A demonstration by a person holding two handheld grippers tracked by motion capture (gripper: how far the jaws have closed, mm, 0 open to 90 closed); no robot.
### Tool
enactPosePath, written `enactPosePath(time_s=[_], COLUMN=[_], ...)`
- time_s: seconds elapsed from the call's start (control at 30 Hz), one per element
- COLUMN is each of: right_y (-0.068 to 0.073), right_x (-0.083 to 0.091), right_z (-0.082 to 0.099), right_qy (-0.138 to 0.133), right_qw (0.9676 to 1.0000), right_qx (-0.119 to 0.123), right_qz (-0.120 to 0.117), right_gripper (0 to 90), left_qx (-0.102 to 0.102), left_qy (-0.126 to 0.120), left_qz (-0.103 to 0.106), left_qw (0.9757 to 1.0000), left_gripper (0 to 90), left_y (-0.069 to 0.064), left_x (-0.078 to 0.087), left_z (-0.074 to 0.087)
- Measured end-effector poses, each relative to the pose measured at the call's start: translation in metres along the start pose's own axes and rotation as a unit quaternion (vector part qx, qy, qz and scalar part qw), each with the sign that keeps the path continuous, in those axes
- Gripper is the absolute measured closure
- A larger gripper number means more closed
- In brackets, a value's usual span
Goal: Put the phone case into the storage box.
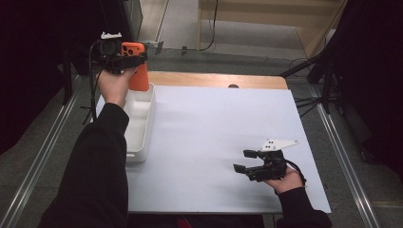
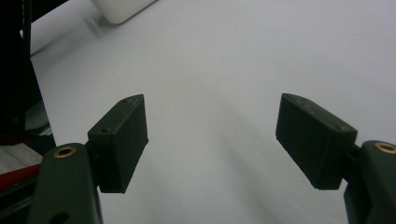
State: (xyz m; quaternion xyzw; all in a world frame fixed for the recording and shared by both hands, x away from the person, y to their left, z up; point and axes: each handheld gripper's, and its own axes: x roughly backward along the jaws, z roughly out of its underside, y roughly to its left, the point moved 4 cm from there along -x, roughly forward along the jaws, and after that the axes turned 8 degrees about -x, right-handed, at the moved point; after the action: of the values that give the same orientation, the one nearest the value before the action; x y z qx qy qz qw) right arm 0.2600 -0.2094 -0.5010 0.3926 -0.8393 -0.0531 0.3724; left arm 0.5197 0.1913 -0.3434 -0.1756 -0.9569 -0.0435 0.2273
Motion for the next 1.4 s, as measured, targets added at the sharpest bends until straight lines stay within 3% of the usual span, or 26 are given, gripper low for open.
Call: enactPosePath(time_s=[0.5, 0.9, 1.4], right_y=[0.0, -0.001, 0.0], right_x=[0.0, -0.001, -0.002], right_z=[0.0, 0.001, 0.002], right_qy=[-0.004, -0.003, -0.001], right_qw=[1.0, 1.0, 1.0], right_qx=[-0.002, -0.002, -0.005], right_qz=[-0.002, -0.004, -0.006], right_gripper=[23.7, 23.7, 23.7], left_qx=[0.008, 0.017, 0.007], left_qy=[-0.008, -0.002, 0.006], left_qz=[-0.02, -0.024, -0.025], left_qw=[0.9997, 0.9996, 0.9997], left_gripper=[16.3, 16.3, 16.2], left_y=[0.005, 0.009, 0.006], left_x=[-0.015, -0.027, -0.038], left_z=[0.007, 0.023, 0.038])
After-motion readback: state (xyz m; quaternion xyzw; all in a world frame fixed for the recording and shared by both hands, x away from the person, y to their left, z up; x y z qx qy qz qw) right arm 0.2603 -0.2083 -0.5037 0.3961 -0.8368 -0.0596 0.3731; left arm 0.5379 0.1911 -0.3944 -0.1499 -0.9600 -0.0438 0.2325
